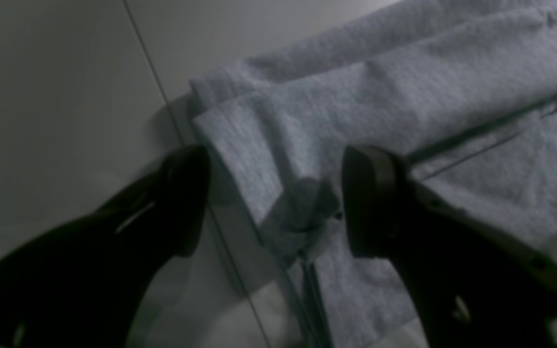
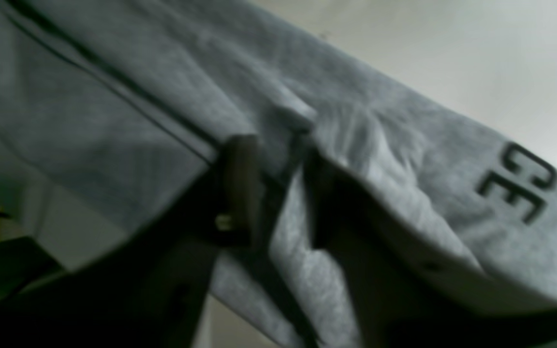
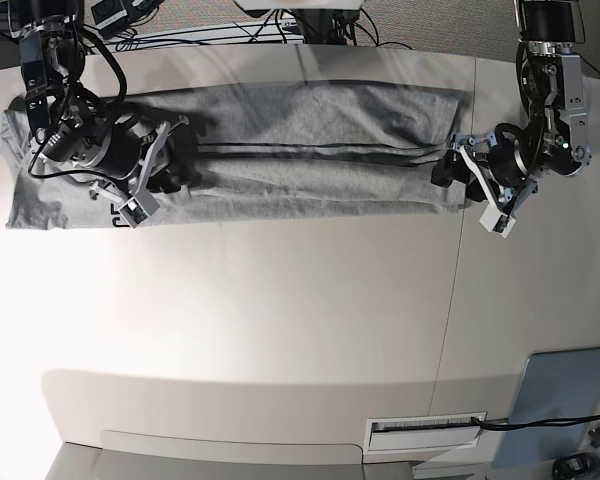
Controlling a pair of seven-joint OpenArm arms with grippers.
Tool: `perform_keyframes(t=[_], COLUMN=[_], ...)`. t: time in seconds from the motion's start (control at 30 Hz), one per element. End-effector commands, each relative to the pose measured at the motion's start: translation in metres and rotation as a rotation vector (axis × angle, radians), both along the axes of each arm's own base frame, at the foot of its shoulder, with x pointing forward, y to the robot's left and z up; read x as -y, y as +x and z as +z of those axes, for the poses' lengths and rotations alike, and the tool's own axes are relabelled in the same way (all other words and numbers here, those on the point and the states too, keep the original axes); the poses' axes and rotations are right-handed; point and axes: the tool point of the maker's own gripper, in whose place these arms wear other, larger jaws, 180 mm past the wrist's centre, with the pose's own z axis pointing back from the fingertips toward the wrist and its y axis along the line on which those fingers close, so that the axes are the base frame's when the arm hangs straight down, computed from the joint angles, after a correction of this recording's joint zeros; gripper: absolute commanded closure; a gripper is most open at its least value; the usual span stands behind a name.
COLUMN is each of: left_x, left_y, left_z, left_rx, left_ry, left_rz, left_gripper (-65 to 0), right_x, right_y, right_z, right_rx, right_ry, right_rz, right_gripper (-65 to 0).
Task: Fold the T-shirt properly
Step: 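Press and smooth the sleeve along the folded edge with the right gripper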
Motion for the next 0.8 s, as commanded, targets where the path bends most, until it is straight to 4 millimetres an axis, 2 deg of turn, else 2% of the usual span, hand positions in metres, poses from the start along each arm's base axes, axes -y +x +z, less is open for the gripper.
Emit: perform_keyframes(t=[0.0,0.13,0.2,0.3,0.4,0.57,0.63,0.77], left_x=[-0.003,-0.003,-0.003,-0.004,-0.006,-0.015,-0.019,-0.022], left_y=[0.009,0.009,0.009,0.009,0.007,-0.001,-0.005,-0.007], left_z=[0.012,0.012,0.012,0.013,0.014,0.018,0.014,0.003], left_rx=[0.046,0.046,0.046,0.044,0.039,0.062,0.06,0.033], left_ry=[-0.001,-0.001,0.0,0.0,-0.024,-0.101,-0.119,-0.192], left_rz=[-0.002,-0.003,-0.003,-0.003,0.01,0.085,0.116,0.169], left_gripper=[-42.9,-42.9,-43.0,-43.0,-43.0,-43.0,-43.0,-42.9], right_x=[-0.002,-0.006,0.0,0.031,0.068,0.115,0.128,0.135], right_y=[0.007,0.005,0.007,0.019,0.031,0.032,0.029,0.022], right_z=[0.013,0.015,0.016,0.019,0.031,0.049,0.05,0.043], right_rx=[0.045,0.035,0.038,0.061,0.104,0.142,0.142,0.13], right_ry=[0.021,0.053,0.034,-0.047,-0.104,-0.213,-0.26,-0.307], right_rz=[0.009,0.013,0.001,-0.102,-0.216,-0.276,-0.285,-0.284], right_gripper=[-23.6,-25.8,-25.7,-25.7,-25.7,-25.7,-25.7,-25.7])
